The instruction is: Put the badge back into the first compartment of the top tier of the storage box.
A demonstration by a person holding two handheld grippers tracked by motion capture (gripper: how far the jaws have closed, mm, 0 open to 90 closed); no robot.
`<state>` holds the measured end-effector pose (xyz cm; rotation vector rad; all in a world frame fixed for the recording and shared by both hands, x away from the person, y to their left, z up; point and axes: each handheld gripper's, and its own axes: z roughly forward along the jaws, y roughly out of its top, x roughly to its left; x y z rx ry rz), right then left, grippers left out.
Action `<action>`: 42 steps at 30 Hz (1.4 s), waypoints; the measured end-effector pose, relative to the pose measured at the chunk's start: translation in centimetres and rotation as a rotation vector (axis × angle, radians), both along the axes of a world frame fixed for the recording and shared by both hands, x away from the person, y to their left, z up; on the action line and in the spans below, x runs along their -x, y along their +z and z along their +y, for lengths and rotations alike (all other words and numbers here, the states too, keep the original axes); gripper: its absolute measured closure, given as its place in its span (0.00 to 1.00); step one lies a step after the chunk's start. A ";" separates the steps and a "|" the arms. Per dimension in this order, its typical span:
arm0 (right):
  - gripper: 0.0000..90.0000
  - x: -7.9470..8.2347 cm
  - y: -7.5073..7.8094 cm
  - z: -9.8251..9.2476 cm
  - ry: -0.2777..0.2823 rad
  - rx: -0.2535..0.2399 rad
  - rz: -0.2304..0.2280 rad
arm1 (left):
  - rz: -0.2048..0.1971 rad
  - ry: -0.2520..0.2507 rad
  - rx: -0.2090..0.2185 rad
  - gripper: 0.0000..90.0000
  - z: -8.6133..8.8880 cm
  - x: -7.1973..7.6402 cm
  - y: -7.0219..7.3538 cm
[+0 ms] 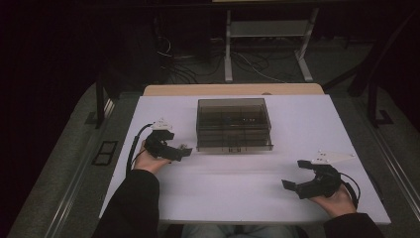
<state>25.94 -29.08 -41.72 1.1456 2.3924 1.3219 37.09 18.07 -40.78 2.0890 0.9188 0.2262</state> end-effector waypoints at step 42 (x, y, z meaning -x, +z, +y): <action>0.01 0.0 -0.3 0.1 0.013 0.018 0.012 | -0.023 -0.095 -0.151 0.29 0.0 -2.6 -3.2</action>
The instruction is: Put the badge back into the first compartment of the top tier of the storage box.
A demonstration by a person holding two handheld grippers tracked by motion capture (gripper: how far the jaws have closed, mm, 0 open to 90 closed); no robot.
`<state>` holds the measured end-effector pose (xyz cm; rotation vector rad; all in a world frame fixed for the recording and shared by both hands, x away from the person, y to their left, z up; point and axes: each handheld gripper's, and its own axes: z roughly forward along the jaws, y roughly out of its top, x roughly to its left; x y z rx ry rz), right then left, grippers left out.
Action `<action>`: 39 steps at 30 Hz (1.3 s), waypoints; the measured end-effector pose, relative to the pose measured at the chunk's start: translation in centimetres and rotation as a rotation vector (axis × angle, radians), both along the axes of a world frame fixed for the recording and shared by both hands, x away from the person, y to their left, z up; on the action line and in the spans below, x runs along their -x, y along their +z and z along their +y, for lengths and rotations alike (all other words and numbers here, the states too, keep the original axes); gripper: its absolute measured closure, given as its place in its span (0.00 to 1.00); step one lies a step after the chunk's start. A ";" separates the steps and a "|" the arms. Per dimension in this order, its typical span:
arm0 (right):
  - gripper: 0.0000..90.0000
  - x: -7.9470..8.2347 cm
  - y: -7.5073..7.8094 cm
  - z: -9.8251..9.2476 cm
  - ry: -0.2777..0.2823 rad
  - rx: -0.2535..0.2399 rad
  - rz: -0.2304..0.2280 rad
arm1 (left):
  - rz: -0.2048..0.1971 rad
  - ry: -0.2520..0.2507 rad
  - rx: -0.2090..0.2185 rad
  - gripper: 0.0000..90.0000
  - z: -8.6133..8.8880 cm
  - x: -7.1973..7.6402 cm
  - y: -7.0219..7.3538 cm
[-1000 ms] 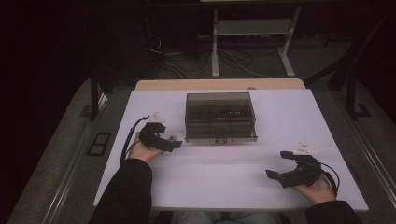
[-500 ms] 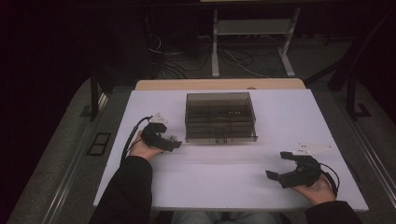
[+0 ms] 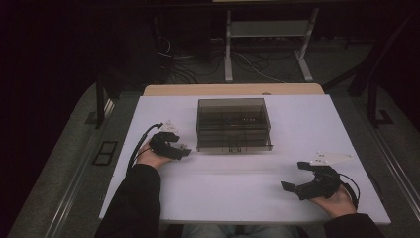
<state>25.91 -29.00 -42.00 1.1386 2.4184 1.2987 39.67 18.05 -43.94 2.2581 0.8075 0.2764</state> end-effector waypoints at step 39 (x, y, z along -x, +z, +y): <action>0.01 0.0 0.0 -0.1 0.003 -0.003 -0.002 | 0.009 -0.017 -0.046 0.64 -0.3 -0.3 -0.2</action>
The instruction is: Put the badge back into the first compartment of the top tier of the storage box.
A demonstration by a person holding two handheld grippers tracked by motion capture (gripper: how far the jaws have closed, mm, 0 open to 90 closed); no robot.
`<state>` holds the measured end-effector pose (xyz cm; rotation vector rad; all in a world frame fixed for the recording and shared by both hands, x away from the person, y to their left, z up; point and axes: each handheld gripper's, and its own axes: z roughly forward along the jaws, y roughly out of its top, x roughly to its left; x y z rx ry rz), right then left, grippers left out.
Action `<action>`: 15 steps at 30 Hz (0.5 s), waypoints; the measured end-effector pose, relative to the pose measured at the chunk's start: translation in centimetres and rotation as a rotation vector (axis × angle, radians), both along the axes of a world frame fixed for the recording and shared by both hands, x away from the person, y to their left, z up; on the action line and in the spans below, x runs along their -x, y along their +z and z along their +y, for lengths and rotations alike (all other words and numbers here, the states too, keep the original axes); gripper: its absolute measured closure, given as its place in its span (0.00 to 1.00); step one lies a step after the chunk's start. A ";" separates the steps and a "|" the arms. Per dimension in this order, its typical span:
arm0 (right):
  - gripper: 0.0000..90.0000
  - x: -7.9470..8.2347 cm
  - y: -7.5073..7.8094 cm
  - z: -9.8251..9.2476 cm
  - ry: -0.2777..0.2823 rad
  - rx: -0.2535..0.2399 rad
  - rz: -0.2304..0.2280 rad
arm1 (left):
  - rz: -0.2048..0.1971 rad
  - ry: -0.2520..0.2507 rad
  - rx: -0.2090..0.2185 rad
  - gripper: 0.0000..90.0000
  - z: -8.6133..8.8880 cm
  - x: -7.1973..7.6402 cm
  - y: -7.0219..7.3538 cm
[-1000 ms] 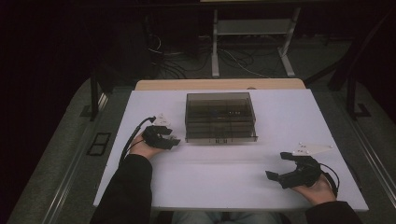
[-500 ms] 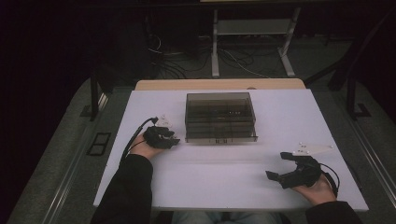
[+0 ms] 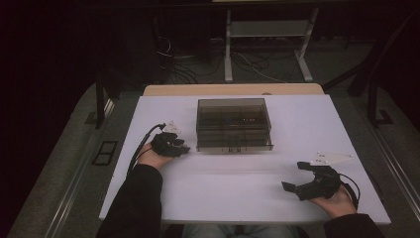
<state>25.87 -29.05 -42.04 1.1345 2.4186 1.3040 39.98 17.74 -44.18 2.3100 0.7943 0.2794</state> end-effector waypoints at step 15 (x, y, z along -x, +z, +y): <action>0.01 0.2 0.0 -0.2 -0.005 -0.007 0.005 | 0.001 -0.021 -0.004 0.64 -0.8 0.0 2.1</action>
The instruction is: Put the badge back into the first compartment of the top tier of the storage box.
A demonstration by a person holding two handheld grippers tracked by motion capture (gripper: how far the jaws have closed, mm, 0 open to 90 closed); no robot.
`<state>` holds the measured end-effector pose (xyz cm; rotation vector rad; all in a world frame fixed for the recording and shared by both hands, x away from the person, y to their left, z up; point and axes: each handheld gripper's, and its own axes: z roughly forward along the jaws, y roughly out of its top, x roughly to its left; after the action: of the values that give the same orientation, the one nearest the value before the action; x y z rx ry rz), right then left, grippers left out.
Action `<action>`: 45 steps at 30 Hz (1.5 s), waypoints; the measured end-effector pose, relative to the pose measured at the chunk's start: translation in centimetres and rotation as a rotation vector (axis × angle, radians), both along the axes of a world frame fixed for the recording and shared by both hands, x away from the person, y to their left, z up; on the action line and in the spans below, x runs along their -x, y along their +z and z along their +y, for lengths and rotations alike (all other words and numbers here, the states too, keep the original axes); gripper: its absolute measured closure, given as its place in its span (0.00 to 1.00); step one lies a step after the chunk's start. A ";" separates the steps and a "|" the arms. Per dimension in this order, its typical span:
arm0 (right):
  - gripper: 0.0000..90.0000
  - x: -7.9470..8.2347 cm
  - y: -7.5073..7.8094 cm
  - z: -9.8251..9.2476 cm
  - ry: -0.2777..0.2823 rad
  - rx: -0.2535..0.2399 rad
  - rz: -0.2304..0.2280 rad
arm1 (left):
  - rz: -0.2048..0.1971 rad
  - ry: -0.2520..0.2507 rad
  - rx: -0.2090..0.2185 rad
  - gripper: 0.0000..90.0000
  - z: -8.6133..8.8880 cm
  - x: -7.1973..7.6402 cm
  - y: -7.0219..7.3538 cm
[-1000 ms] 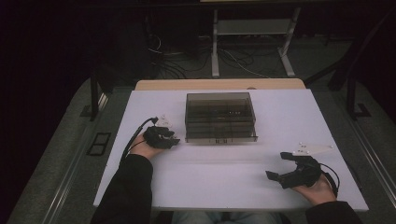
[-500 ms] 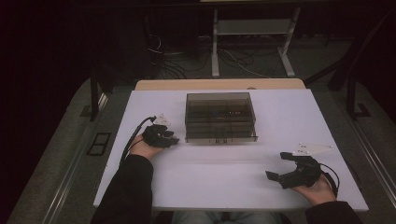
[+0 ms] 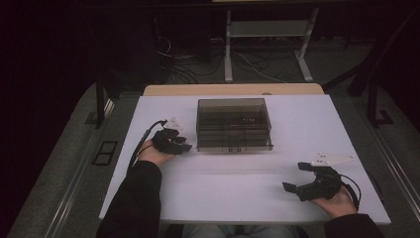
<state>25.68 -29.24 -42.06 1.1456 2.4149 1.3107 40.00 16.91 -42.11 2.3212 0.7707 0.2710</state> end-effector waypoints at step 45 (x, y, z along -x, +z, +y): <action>0.01 0.1 0.0 0.1 0.006 -0.001 0.006 | -0.064 -0.146 0.036 0.64 -0.6 2.8 8.2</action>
<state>25.58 -29.17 -42.08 1.1449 2.4235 1.3126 37.24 16.29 -33.96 2.3099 0.5670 0.2625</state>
